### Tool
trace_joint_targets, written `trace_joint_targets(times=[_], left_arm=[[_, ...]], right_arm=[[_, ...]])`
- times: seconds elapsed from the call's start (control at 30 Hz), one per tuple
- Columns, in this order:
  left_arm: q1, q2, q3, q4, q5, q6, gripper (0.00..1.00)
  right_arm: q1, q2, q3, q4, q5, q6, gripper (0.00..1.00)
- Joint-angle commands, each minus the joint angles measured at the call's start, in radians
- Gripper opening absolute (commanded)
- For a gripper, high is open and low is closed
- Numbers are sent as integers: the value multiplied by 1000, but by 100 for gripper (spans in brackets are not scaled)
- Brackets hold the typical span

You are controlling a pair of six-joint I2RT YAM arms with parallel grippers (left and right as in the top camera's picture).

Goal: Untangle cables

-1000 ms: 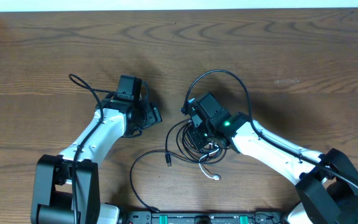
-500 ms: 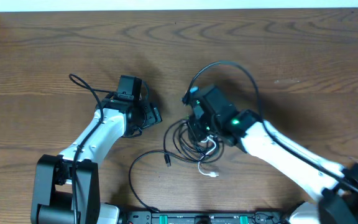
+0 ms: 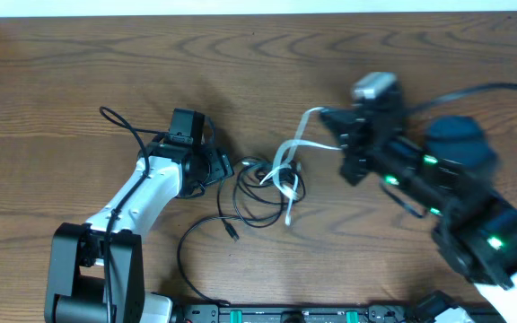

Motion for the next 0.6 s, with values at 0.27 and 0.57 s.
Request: trace_joint_targets(times=[0.27, 0.57], left_arm=[[3, 5, -3, -5, -13, 2, 82], [3, 5, -3, -5, -13, 2, 83]], right_arm=[[-201, -95, 11, -133, 446, -56, 1], [-251, -98, 11, -84, 898, -19, 1]])
